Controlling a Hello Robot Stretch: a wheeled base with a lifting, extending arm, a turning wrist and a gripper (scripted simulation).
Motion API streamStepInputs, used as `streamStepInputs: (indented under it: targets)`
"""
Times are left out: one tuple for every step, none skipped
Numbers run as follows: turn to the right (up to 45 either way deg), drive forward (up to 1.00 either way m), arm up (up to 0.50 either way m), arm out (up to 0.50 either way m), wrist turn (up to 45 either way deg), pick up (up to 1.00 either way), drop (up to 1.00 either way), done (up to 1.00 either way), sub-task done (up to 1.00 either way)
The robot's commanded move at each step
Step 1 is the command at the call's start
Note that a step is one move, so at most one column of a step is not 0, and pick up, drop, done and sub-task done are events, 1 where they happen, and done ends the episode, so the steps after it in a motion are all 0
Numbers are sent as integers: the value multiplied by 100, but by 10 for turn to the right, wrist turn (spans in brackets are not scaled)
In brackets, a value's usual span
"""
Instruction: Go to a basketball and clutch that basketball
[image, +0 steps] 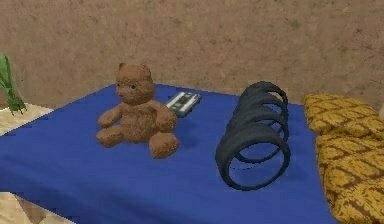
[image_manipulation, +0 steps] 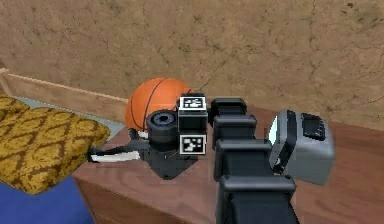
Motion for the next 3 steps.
streamStepInputs:
  targets:
    - [0, 0, 0, 0, 300, 0, 0, 0, 0]
    - [0, 0, 0, 0, 0, 100, 0, 0, 0]
    - [0, 0, 0, 0, 0, 0, 0, 100, 0]
